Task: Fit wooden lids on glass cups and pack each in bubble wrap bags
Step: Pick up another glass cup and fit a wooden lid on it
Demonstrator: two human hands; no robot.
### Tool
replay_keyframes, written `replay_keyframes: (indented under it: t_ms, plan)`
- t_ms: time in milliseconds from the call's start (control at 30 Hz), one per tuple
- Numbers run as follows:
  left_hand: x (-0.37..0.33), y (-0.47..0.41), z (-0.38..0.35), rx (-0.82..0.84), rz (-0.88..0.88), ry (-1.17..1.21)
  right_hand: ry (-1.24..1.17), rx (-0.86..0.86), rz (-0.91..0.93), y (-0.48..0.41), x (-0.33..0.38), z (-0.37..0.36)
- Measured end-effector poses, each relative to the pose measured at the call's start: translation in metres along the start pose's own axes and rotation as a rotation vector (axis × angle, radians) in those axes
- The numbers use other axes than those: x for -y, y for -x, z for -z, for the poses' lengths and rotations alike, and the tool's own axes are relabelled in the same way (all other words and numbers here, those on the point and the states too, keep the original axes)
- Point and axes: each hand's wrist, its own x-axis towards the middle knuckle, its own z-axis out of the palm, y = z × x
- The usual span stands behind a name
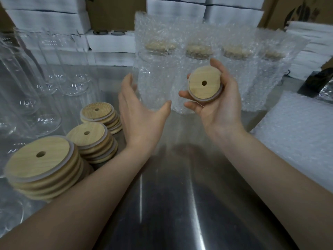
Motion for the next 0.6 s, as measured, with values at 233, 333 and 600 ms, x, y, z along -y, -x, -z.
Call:
replay_keyframes:
  t_ms: [233, 333, 600]
  plan:
    - [-0.008, 0.006, 0.001, -0.013, -0.188, -0.213, 0.213, -0.023, 0.245, 0.004, 0.003, -0.002]
    - [-0.009, 0.009, 0.0, 0.028, -0.225, -0.311, 0.376, 0.023, 0.36, 0.009, 0.001, -0.004]
    - [-0.013, 0.012, 0.001, 0.077, -0.296, -0.372, 0.596, 0.113, 0.438, 0.012, -0.005, -0.003]
